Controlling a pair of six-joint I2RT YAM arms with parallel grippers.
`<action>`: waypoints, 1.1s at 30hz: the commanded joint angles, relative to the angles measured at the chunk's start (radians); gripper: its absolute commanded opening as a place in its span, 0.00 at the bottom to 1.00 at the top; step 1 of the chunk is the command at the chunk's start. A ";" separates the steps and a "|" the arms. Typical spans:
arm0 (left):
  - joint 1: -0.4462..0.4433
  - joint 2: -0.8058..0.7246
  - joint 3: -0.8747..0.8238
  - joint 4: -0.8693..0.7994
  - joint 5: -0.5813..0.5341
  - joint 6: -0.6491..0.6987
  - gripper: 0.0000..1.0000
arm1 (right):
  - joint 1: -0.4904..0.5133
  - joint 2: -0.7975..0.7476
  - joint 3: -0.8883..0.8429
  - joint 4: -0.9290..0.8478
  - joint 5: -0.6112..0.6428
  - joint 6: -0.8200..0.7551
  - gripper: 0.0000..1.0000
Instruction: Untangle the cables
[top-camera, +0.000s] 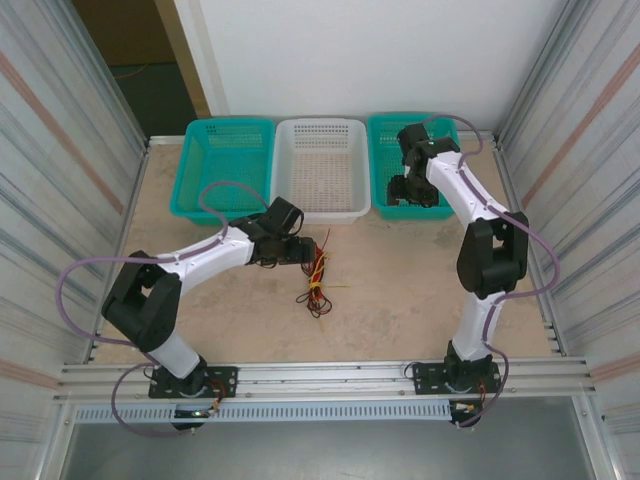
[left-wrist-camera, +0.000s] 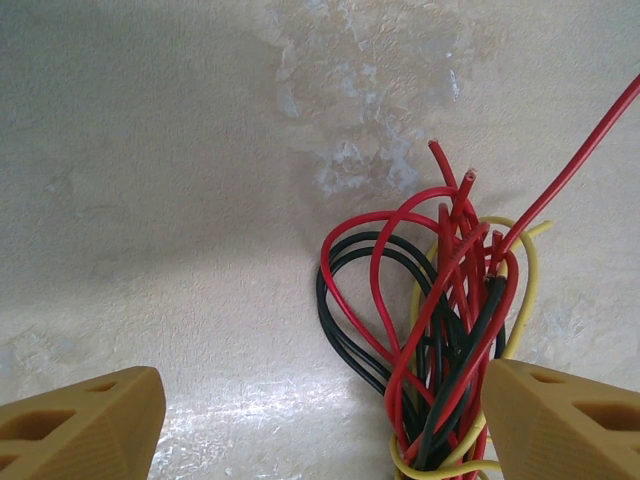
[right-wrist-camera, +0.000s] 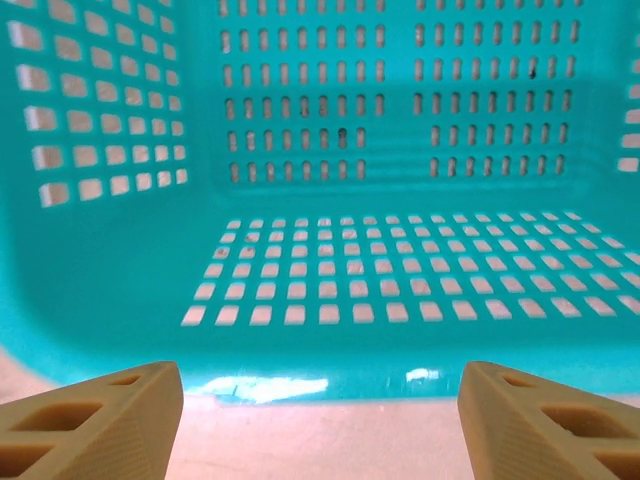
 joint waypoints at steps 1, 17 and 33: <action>0.015 -0.076 -0.023 0.006 -0.009 -0.038 0.82 | 0.089 -0.137 0.019 -0.060 0.067 0.049 0.78; 0.160 -0.333 -0.130 -0.013 0.040 -0.099 0.80 | 0.685 -0.142 -0.465 0.398 -0.182 0.497 0.89; 0.162 -0.339 -0.182 0.018 0.086 -0.162 0.79 | 0.680 -0.011 -0.454 0.354 -0.200 0.482 0.36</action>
